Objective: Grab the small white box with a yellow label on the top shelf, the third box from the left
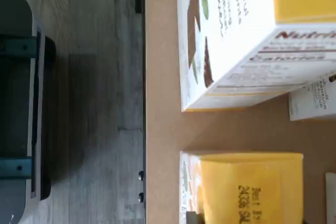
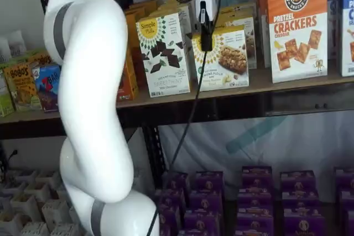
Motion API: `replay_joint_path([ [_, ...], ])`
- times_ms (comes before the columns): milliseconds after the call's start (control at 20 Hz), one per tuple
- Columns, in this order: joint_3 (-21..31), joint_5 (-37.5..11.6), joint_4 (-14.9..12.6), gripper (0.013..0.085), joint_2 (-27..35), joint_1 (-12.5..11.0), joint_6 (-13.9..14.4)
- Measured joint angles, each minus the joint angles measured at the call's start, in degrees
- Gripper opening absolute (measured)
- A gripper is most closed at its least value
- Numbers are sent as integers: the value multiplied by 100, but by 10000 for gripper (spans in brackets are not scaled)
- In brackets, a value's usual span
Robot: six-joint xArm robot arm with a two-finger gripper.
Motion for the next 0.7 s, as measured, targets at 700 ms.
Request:
replay_joint_path([
  [700,247,204,-2,330,-428,-84,-55],
])
